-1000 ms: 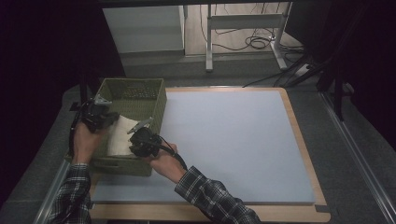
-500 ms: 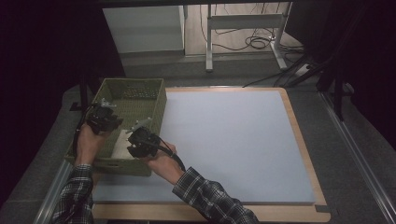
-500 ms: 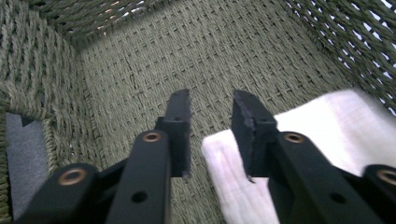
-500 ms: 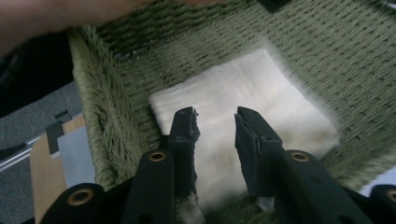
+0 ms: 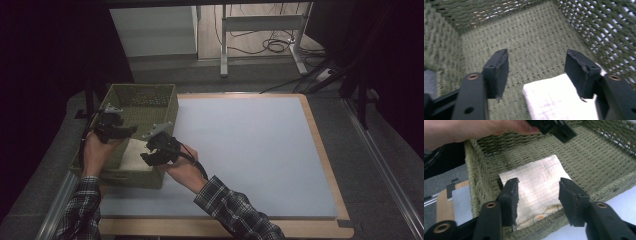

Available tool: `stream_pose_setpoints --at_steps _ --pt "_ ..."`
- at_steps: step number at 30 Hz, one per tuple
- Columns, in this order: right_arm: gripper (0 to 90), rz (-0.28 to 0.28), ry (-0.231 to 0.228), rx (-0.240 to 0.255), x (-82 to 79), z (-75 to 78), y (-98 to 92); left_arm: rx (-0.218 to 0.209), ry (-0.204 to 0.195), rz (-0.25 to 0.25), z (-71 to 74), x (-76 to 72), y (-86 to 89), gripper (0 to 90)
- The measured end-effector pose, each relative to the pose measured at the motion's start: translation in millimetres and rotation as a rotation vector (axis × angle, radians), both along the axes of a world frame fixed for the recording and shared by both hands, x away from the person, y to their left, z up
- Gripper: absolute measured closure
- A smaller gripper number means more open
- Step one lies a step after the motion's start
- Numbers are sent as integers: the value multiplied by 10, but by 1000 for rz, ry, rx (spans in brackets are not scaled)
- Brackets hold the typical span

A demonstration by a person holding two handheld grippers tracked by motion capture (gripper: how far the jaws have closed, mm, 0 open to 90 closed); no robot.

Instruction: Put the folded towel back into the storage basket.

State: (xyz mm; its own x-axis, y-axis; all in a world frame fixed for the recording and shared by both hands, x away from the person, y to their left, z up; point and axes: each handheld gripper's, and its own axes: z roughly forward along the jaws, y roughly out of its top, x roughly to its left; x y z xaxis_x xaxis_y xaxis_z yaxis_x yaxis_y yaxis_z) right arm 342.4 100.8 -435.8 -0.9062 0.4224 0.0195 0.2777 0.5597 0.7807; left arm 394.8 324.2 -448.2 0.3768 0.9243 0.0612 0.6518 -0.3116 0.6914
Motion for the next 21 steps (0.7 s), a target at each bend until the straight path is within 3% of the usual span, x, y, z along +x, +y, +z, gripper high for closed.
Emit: stream_pose_setpoints --at_steps 4,14,21 --pt "431 8 -15 2 -16 38 -49 -41 3 2 4 14 -18 287" --pt "329 24 -3 17 11 69 -230 -169 7 0 46 27 -64 151" --pt "264 27 4 17 23 59 -363 -221 18 -17 84 29 -114 102"
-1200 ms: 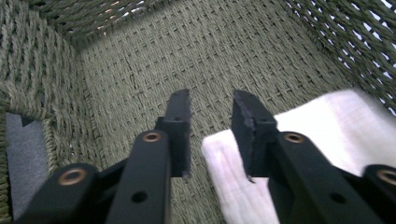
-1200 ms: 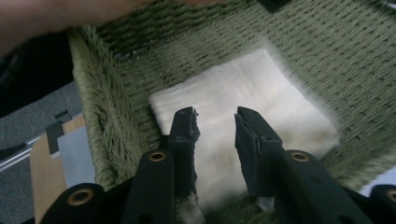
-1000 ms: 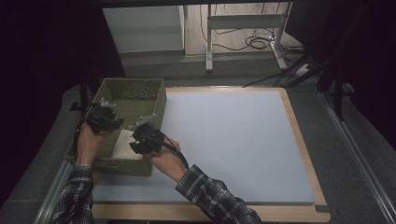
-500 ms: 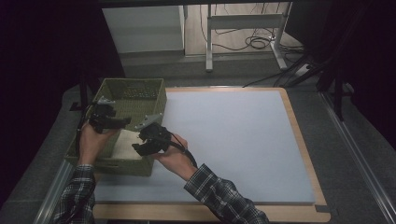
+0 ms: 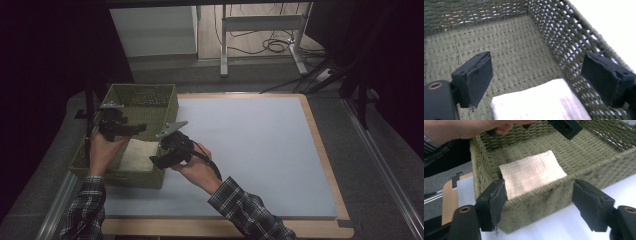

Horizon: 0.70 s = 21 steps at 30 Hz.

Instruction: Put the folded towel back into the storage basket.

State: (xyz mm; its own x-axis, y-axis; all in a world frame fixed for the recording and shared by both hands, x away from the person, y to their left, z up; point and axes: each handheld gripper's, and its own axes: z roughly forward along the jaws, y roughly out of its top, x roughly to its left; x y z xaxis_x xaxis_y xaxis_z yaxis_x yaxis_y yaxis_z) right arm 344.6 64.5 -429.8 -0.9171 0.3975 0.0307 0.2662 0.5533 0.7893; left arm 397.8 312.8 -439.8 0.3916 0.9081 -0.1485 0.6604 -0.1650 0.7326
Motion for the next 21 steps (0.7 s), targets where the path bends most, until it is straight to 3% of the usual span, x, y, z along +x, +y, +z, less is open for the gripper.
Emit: stream_pose_setpoints --at_steps 8,14,21 --pt "191 -1 34 2 35 -69 -207 -17 -8 -18 49 10 -108 63" --pt "150 -5 24 0 33 -96 -384 -21 -20 -43 101 10 -226 32" --pt "128 -24 31 4 55 -122 -641 7 -21 -66 152 6 -392 12"
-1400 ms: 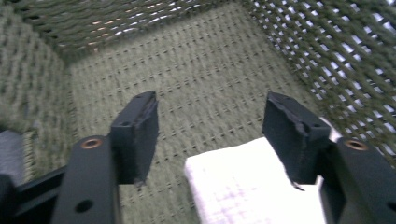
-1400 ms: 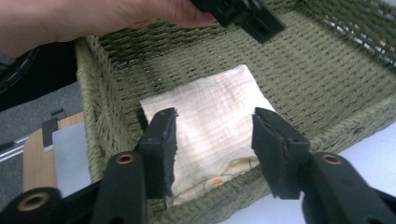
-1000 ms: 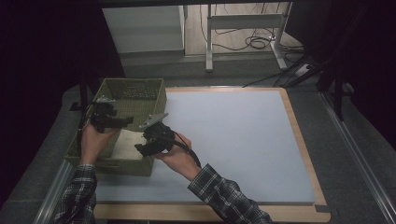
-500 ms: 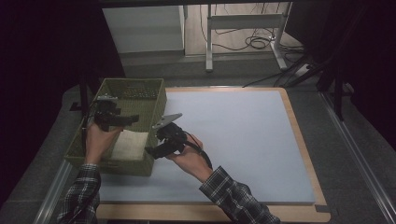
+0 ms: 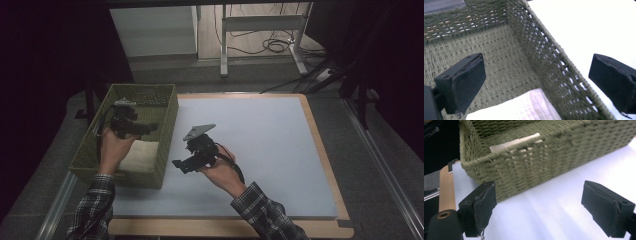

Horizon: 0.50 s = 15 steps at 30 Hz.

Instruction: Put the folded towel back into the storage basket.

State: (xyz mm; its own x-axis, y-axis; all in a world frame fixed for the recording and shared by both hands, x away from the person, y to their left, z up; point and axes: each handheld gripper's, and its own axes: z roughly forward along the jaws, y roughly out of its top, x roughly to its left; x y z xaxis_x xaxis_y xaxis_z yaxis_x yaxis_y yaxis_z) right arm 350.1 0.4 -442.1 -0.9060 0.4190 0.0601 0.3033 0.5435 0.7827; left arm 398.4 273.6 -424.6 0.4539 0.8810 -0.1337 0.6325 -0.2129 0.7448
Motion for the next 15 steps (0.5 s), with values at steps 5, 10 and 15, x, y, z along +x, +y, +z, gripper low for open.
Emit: stream_pose_setpoints --at_steps 5,10,15 --pt "114 -18 4 -14 11 -25 -200 17 -5 -11 45 -16 -110 3" --pt "101 -39 5 -20 19 -22 -401 20 -8 -22 88 -40 -213 1" --pt "93 -61 3 -21 17 -25 -592 18 -13 -34 108 -51 -317 0"
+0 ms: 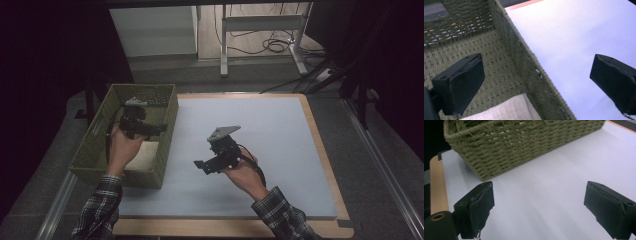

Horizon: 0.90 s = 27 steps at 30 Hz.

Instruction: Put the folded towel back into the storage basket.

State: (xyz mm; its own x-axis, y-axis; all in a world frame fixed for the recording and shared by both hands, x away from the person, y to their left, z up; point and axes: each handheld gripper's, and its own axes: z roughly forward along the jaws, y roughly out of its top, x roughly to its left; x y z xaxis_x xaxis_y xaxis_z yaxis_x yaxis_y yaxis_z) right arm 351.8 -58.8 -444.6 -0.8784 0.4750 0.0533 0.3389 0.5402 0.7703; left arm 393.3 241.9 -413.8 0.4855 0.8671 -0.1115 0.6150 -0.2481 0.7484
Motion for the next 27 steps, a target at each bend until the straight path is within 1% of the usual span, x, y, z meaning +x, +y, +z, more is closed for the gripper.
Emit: stream_pose_setpoints --at_steps 5,11,16,27 --pt "80 -16 -8 -11 -11 -16 -170 6 -3 -13 -2 1 -106 0" --pt "72 -34 -17 -20 -34 -46 -361 9 -27 -30 3 -34 -250 0" --pt "72 -53 -15 -20 -41 -78 -514 9 -40 -47 -4 -64 -374 0" --pt "72 -101 -16 -21 -59 -123 -852 20 -38 -104 -9 -94 -694 0"
